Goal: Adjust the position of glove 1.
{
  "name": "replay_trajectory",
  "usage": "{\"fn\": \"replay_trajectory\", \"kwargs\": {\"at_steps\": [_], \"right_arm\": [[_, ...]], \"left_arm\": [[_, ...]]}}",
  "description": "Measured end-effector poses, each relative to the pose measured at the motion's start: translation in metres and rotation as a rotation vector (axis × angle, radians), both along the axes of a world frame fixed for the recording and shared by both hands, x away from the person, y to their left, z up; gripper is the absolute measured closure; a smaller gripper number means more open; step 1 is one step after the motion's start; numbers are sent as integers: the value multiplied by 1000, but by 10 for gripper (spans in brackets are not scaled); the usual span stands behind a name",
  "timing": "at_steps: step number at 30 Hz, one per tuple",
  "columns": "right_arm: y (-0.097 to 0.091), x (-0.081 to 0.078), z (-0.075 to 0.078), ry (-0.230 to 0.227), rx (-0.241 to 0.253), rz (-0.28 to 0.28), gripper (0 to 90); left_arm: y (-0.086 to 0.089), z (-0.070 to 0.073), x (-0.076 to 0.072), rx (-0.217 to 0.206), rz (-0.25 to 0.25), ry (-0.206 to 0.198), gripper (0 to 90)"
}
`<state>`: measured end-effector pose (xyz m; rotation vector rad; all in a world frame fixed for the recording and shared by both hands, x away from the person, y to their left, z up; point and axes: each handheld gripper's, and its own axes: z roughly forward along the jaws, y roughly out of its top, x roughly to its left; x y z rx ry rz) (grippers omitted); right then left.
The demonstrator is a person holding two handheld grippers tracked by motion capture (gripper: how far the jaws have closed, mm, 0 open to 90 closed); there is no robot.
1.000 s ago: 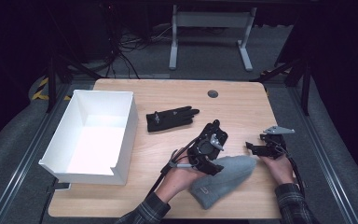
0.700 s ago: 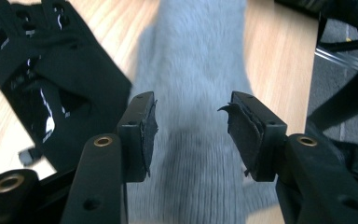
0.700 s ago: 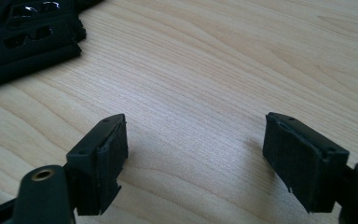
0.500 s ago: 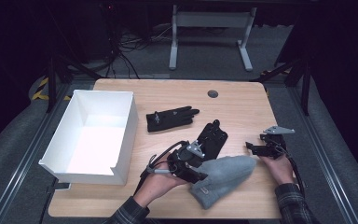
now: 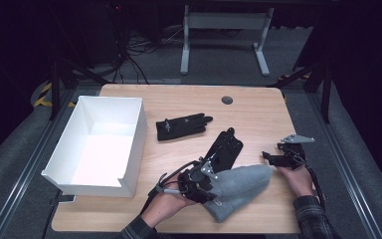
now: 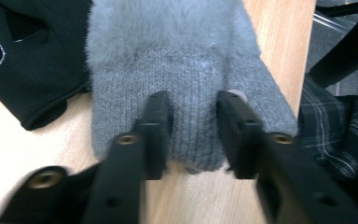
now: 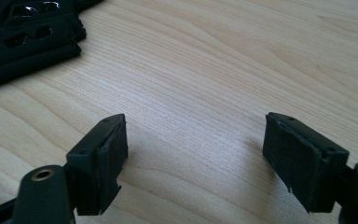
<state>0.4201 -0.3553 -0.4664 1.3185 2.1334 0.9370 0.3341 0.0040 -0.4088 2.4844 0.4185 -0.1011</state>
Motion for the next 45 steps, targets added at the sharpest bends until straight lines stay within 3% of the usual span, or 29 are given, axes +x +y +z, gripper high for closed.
{"fn": "replay_trajectory", "kwargs": {"at_steps": [4,9,15,18,23,27,29,32,33,37,41,45], "right_arm": [[0,0,0,0,0,0,226],[0,0,0,0,0,0,226],[0,0,0,0,0,-1,226],[0,0,0,0,0,-1,226],[0,0,0,0,0,0,226],[0,0,0,0,1,4,234],[-1,-1,1,-1,2,12,292],[-7,-6,8,-6,1,17,465],[-11,-10,13,-16,18,21,569],[-18,-28,25,26,32,75,769],[-16,-46,28,58,11,123,892],[-13,-61,29,80,9,164,897]], "left_arm": [[1,7,-1,-13,7,7,801],[0,23,-5,-47,12,-2,815],[-13,42,-18,-94,-46,-9,818],[-21,40,-23,-86,-80,15,817],[-30,21,-26,-68,-113,62,803],[-29,21,-24,-78,-109,36,678],[-26,23,-22,-86,-100,27,666],[-19,26,-20,-99,-82,13,653],[-16,26,-19,-105,-72,11,660],[0,28,-19,-115,-29,11,756],[18,24,-23,-101,8,4,868],[34,15,-29,-95,28,15,895]]}}
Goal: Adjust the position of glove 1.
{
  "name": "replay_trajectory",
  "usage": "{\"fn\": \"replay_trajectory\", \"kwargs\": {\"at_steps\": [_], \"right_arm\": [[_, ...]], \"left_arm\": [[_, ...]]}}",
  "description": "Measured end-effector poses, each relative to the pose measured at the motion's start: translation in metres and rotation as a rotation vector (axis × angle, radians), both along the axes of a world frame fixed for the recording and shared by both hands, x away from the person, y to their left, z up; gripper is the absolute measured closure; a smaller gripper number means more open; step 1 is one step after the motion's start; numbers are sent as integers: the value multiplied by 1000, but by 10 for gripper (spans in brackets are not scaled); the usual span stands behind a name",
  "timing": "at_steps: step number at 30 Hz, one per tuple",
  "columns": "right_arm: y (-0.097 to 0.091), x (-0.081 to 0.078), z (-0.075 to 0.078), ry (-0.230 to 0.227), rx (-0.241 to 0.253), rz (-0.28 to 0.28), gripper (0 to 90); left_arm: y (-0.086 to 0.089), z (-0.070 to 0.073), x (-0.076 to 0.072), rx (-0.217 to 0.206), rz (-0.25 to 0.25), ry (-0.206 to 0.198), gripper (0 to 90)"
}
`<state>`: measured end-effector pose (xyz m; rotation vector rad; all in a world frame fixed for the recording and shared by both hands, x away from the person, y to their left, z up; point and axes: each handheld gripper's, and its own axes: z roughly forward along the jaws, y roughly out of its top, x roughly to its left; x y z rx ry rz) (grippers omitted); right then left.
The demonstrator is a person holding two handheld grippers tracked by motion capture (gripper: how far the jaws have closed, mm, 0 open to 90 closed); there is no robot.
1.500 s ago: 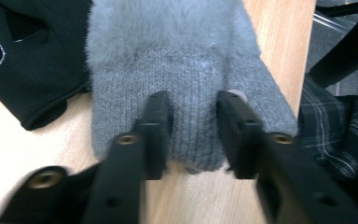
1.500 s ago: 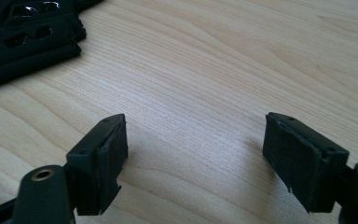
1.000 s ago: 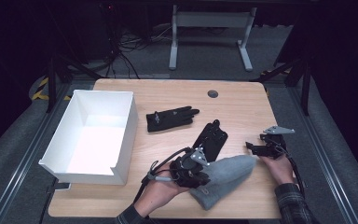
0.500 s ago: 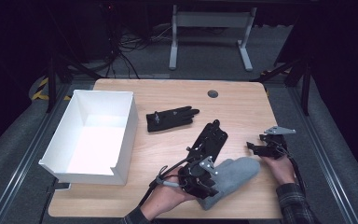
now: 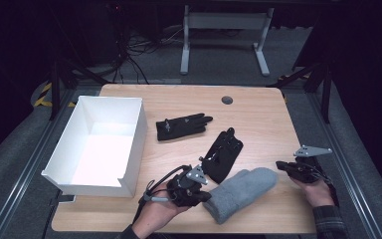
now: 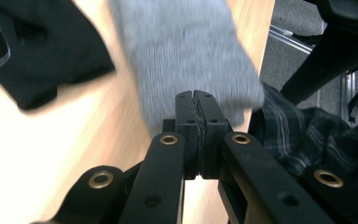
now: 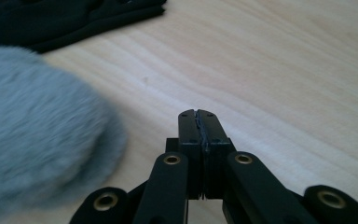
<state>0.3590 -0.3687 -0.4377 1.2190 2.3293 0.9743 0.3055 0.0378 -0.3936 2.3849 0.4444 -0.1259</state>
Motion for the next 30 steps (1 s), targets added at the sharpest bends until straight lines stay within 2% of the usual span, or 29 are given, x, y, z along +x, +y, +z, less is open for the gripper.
{"fn": "replay_trajectory", "kwargs": {"at_steps": [5,6,11,14,21,22,30], "right_arm": [[9,-10,-2,20,-21,49,897],[10,-10,-3,22,-24,52,897],[11,-12,-6,38,-30,63,897],[11,-13,-7,44,-25,74,897],[19,-17,-8,64,-8,137,897],[22,-18,-8,61,-9,154,898],[34,-17,-8,59,11,189,898]], "left_arm": [[5,-19,-12,8,9,33,896],[3,-23,-13,22,-4,50,896],[-17,-45,-19,64,-36,64,895],[-23,-47,-17,81,-36,41,895],[-22,-47,-10,76,-9,34,895],[-19,-47,-9,75,-2,32,895],[2,-49,-4,71,54,45,895]]}}
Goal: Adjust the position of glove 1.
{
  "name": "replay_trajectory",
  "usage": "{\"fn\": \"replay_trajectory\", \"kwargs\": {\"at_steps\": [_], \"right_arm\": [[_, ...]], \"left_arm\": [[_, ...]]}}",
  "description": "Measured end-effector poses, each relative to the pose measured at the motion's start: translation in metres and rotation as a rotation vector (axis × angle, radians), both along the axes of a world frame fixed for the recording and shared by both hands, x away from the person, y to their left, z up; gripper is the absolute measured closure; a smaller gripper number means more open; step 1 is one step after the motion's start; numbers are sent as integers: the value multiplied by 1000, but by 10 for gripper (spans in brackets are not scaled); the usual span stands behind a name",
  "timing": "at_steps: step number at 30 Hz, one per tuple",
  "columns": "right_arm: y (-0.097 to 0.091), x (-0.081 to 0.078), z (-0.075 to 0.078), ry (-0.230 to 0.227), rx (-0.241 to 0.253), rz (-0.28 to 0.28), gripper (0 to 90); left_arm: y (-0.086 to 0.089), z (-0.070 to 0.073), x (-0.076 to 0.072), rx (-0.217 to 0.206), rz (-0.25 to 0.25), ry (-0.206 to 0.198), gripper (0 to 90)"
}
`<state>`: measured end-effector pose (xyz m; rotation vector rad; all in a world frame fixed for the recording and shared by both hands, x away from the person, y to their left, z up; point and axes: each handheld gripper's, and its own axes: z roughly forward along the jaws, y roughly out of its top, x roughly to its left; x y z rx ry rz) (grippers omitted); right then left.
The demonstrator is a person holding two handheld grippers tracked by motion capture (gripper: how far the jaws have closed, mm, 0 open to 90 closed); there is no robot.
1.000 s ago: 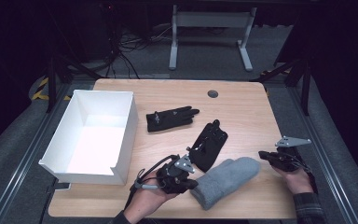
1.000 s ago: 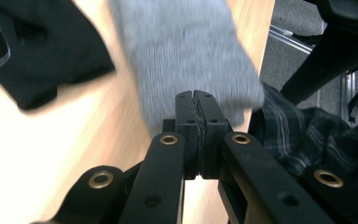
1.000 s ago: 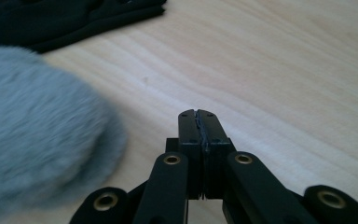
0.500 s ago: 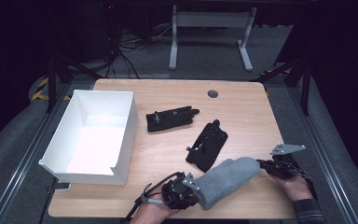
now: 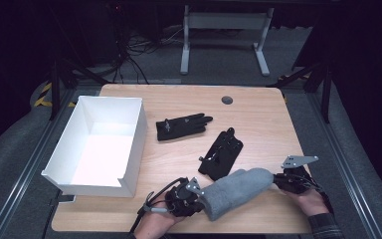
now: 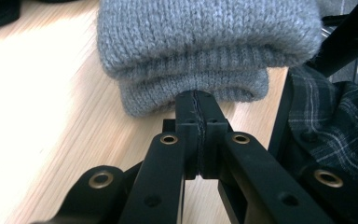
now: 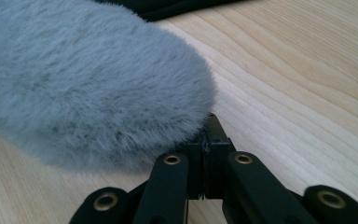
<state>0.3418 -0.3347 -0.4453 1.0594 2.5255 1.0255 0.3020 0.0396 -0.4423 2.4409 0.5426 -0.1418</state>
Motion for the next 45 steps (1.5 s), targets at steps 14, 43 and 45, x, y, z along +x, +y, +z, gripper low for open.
{"fn": "replay_trajectory", "kwargs": {"at_steps": [14,43,45], "right_arm": [[48,6,0,-10,4,100,899],[4,29,-10,-115,-47,-200,276],[4,30,-12,-115,-49,-209,265]], "left_arm": [[52,-3,-7,-1,100,28,877],[6,56,63,-172,39,-53,397],[-2,52,68,-162,34,-66,345]]}}
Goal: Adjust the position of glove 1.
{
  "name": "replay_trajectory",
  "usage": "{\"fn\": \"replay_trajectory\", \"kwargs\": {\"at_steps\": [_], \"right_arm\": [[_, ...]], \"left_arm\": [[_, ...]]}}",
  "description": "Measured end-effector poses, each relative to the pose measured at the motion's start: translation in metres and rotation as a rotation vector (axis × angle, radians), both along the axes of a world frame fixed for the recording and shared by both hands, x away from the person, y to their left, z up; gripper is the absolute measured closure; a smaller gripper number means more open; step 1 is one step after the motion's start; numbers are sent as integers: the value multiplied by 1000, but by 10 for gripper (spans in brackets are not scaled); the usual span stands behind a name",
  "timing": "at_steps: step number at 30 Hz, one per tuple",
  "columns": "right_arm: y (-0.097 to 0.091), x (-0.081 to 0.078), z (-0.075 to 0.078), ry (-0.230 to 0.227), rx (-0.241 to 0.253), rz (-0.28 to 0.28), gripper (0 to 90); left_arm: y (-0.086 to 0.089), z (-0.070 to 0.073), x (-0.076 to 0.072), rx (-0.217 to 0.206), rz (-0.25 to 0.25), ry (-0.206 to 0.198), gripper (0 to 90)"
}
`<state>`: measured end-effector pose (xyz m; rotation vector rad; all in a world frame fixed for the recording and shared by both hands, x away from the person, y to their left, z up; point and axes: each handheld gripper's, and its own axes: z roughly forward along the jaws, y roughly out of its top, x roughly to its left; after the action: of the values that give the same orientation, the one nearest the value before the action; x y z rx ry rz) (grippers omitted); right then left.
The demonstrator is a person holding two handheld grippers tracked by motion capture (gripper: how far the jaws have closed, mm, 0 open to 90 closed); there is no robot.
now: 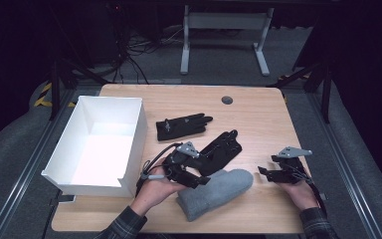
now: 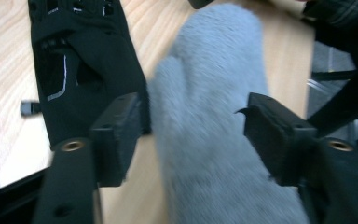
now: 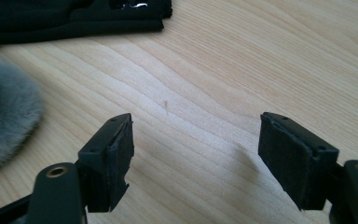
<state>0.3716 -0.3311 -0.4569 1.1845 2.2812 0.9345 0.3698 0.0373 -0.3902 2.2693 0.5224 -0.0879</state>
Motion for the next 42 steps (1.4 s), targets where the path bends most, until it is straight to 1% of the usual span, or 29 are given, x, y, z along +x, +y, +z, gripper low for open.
{"fn": "replay_trajectory", "kwargs": {"at_steps": [1,3,5,6,8,9,10,14,15,18,19,20,21,22,24,28,29,33,34,37,41,42], "right_arm": [[0,1,-1,-1,-5,-2,257],[0,1,-3,6,-8,-1,256],[0,2,-4,10,-21,0,253],[0,2,-5,11,-15,2,250],[1,3,-5,9,-16,3,250],[1,3,-5,9,-16,2,250],[1,3,-5,9,-13,3,250],[0,3,-6,12,-9,-3,242],[0,3,-6,12,-9,-3,242],[-1,3,-6,16,0,1,238],[-1,3,-6,15,0,-1,236],[-1,3,-6,14,0,0,235],[-1,3,-6,13,1,-1,235],[-1,3,-7,12,1,-1,234],[-1,3,-7,12,2,0,230],[-1,4,-7,10,2,2,221],[-1,4,-7,10,3,2,220],[-2,4,-7,9,4,4,211],[-2,4,-8,8,5,3,208],[-2,4,-8,6,6,4,200],[-3,4,-8,3,6,2,187],[-3,4,-9,2,10,1,184]], "left_arm": [[-4,-3,2,3,-2,2,318],[-13,-8,4,25,-20,8,272],[-19,-11,5,34,-21,8,242],[-23,-12,5,36,-23,15,227],[-28,-13,6,36,-29,8,215],[-30,-13,7,45,-33,8,203],[-33,-15,6,48,-24,10,188],[-39,-22,7,96,-28,0,166],[-39,-22,7,96,-28,0,166],[-44,-31,5,108,-28,14,157],[-46,-33,3,132,-26,22,154],[-48,-36,3,139,-28,14,149],[-50,-39,1,161,-29,18,146],[-51,-40,1,170,-32,13,144],[-52,-44,0,197,-31,19,140],[-53,-49,0,214,-24,42,137],[-54,-51,0,215,-24,53,137],[-55,-53,0,238,-34,68,155],[-55,-53,-1,235,-36,74,164],[-54,-53,-1,225,-47,100,230],[-54,-55,1,217,-68,155,331],[-54,-55,1,212,-72,162,353]]}}
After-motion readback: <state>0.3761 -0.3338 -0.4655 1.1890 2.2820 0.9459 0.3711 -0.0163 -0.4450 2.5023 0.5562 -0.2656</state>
